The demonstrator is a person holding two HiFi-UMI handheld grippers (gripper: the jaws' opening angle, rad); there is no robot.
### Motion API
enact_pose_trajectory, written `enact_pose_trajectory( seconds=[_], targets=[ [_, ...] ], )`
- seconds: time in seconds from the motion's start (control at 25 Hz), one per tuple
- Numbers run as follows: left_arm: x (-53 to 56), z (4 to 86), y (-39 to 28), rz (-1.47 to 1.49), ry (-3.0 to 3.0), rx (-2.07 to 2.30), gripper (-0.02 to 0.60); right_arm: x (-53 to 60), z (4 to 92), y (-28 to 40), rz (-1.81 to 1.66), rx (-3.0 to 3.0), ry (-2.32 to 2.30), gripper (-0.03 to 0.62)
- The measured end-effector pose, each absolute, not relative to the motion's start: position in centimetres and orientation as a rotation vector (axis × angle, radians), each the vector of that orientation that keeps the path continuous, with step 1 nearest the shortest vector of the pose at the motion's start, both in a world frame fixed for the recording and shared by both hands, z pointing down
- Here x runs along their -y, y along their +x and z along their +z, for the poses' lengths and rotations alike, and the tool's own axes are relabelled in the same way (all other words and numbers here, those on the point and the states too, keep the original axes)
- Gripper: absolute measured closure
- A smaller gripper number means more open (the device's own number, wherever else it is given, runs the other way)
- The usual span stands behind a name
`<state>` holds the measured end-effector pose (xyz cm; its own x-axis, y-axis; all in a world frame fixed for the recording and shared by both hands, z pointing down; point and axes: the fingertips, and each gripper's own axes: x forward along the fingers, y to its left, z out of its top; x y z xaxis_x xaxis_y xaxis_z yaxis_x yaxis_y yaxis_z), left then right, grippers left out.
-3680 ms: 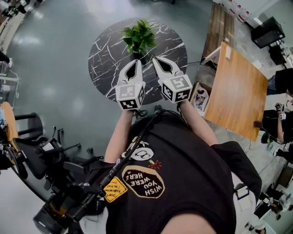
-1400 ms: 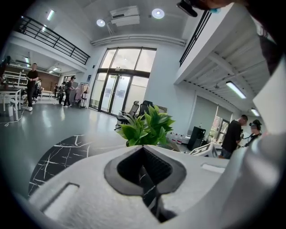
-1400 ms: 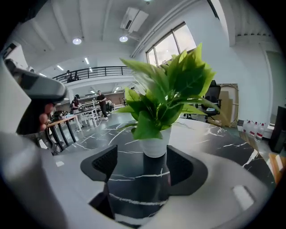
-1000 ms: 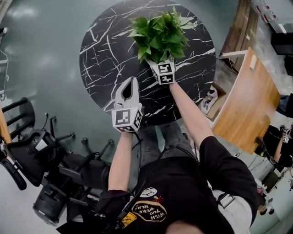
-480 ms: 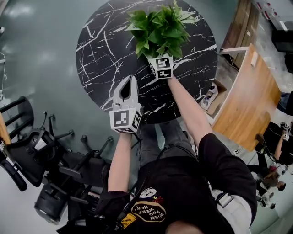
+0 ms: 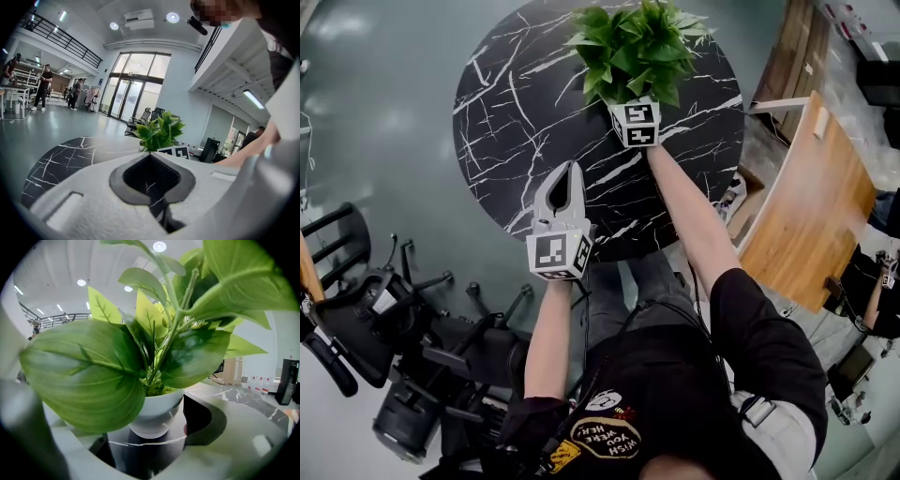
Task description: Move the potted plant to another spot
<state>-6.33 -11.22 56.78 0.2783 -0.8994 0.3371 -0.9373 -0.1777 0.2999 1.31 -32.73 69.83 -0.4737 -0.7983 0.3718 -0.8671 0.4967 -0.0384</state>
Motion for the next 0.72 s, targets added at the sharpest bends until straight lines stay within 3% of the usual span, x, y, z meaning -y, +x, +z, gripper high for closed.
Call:
enact_pose_trajectory(
  seconds=[0.4, 0.72],
  targets=[
    [12.5, 57.3, -6.0, 0.119, 2.095, 1.667, 0.577, 39.7, 69.6, 11.3, 0.324, 2.331, 1.566, 0.134],
    [12.2, 57.7, -4.7, 0.123, 2.118, 1.632, 0.578, 35.9, 69.2, 23.0, 0.333, 2.188, 1.705, 0.137]
  ],
)
